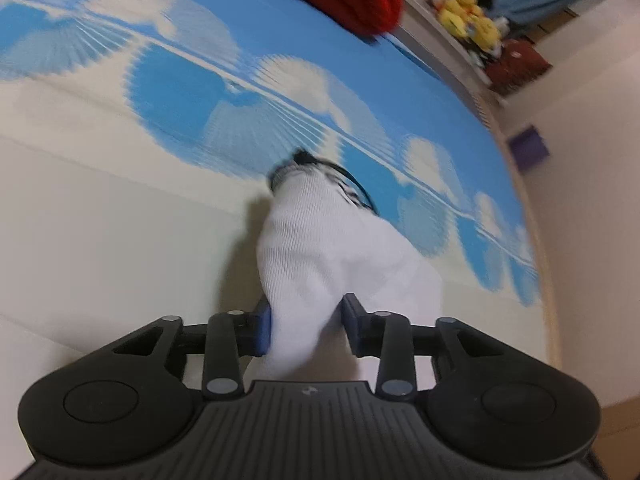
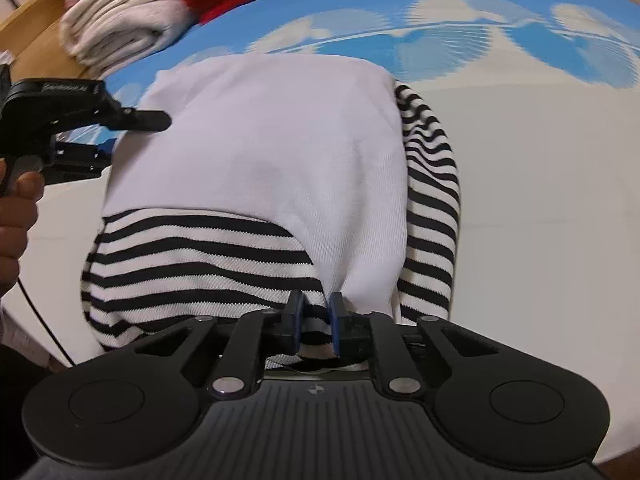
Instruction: Fold small clothes
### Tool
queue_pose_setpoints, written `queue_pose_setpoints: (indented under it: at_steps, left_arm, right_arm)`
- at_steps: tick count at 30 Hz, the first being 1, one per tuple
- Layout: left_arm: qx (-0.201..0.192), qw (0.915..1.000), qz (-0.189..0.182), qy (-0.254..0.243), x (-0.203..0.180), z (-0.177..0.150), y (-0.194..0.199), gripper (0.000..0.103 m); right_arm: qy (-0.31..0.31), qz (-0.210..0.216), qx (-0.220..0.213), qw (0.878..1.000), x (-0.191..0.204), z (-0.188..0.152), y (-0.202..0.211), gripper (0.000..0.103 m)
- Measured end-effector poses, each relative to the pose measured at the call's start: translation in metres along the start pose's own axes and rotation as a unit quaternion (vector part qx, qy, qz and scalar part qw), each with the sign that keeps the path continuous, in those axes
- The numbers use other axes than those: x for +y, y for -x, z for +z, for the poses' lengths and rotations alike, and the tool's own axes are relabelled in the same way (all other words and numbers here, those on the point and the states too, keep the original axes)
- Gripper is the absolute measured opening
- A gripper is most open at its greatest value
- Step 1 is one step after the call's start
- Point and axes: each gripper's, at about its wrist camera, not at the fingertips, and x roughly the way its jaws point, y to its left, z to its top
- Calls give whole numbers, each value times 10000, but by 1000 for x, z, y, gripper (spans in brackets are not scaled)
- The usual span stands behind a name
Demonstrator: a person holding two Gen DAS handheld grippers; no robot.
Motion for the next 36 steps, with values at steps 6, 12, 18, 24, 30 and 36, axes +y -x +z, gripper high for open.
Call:
queue_pose_setpoints:
  at_steps: [6, 12, 18, 24, 30, 36]
  left_arm:
    - [-466, 9977, 123, -476, 0, 1, 45, 45]
    - [-190, 9834, 355, -1770, -37, -41, 76, 45]
    - [371, 9750, 332, -2166, -32, -107, 43, 45]
    - [968, 9554, 780, -2680, -38, -123, 6, 43]
    - [965, 9482, 796, -2919, -36, -132, 7, 43]
    - [808, 9635, 450, -2511, -28, -118, 23, 46]
  right_arm:
    - [-19, -109, -71, 9999, 10, 7, -1, 6]
    - [-329, -226, -254, 9989, 1, 4, 7, 0]
    - [-727, -363, -770, 9937, -20, 0, 30, 4]
    - [-1059, -17, -871, 9906, -29, 2, 24, 53]
    - [-968, -154, -737, 9925, -27, 9, 1, 26]
    - [-1118, -39, -1312, 9850, -34, 17, 27, 0]
